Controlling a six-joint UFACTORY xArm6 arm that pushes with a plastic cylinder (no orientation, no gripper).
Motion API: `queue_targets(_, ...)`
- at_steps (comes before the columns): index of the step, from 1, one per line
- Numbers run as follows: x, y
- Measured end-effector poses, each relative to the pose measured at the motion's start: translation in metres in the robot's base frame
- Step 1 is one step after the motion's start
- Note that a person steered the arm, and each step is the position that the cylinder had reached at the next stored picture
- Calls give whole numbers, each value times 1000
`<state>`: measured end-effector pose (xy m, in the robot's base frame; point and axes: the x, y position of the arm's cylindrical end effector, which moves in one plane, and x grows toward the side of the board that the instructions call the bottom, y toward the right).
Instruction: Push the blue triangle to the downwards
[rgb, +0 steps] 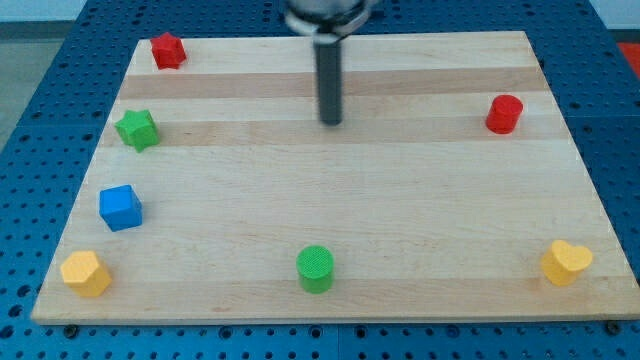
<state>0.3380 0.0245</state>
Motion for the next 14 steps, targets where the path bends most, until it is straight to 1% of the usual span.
queue_targets(1, -58, 46)
queue_targets(2, -115, 46)
queue_targets(3, -146, 37)
queue_targets(5, -145, -11)
queue_targets(8, -141, -142)
queue_targets(9, -127, -152)
queue_targets(10, -133, -121)
queue_targets(11, -146, -107)
queue_targets(12, -142, -106)
queue_targets(13, -125, -105)
queue_targets(14, -115, -95)
